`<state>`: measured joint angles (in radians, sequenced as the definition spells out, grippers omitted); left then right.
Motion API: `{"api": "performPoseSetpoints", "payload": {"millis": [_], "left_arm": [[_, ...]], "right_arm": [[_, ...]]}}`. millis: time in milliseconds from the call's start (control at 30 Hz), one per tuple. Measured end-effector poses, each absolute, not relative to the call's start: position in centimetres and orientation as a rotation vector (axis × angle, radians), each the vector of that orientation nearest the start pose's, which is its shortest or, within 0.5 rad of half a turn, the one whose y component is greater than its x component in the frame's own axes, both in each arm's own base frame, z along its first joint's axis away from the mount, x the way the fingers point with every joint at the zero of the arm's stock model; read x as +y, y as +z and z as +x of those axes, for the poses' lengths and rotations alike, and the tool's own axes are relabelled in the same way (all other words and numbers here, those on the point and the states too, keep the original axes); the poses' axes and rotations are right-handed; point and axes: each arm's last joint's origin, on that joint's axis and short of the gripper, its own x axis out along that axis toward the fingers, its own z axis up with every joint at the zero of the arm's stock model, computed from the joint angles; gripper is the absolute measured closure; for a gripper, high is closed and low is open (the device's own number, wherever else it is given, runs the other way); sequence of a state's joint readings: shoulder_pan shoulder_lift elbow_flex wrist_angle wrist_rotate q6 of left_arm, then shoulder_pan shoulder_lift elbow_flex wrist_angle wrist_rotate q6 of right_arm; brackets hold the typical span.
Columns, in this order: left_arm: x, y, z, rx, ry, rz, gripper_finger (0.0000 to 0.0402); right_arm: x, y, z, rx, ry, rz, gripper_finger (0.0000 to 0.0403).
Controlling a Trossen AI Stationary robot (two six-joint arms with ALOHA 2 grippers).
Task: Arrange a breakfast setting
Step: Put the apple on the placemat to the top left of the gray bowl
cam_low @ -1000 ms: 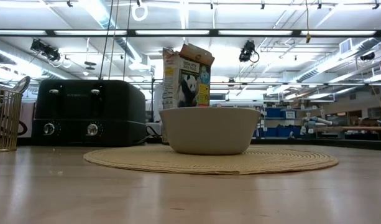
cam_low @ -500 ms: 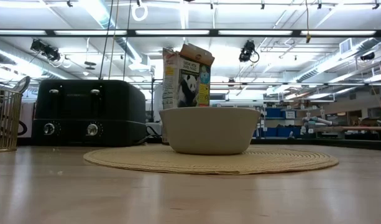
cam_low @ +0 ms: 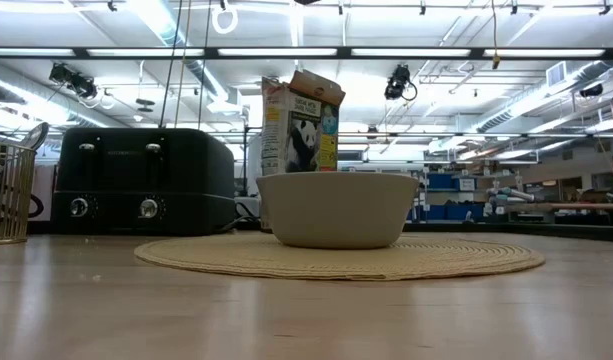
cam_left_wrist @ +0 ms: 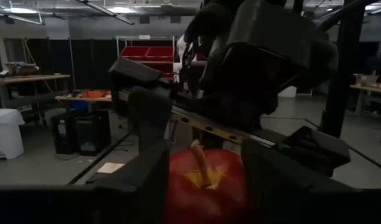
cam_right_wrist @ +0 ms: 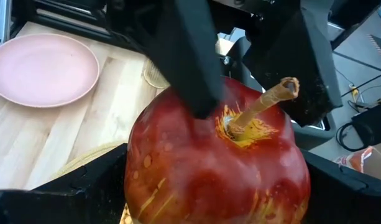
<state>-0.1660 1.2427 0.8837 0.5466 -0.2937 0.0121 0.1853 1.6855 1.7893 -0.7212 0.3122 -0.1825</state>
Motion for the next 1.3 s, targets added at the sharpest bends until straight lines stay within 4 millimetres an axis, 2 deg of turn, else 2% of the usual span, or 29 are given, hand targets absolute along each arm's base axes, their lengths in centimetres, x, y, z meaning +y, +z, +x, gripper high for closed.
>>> {"api": "performPoseSetpoints", "payload": {"millis": [200, 400, 533, 967, 1233, 1300], "left_arm": [[-3.75, 34.15, 27.67, -0.184, 0.128, -0.03, 0.0272], [-3.89, 34.16, 27.68, -0.182, 0.084, 0.023, 0.0311], [-3.93, 34.13, 27.68, -0.18, 0.076, 0.027, 0.0323], [-3.31, 34.01, 27.75, -0.154, 0.099, 0.053, 0.0323], [-3.13, 33.93, 27.8, -0.146, 0.107, 0.062, 0.038], [-3.13, 33.91, 27.81, -0.145, 0.107, 0.062, 0.0383]], "right_arm": [[5.48, 39.56, 36.14, 0.611, -0.075, -0.325, 0.0043], [5.22, 39.56, 36.18, 0.613, -0.074, -0.317, 0.0043], [5.19, 39.55, 36.2, 0.612, -0.068, -0.3, 0.0043], [5.17, 39.64, 36.3, 0.596, -0.08, -0.287, 0.0043], [5.18, 39.64, 36.3, 0.595, -0.076, -0.28, 0.0043], [5.15, 39.63, 36.29, 0.597, -0.077, -0.28, 0.0042]]}}
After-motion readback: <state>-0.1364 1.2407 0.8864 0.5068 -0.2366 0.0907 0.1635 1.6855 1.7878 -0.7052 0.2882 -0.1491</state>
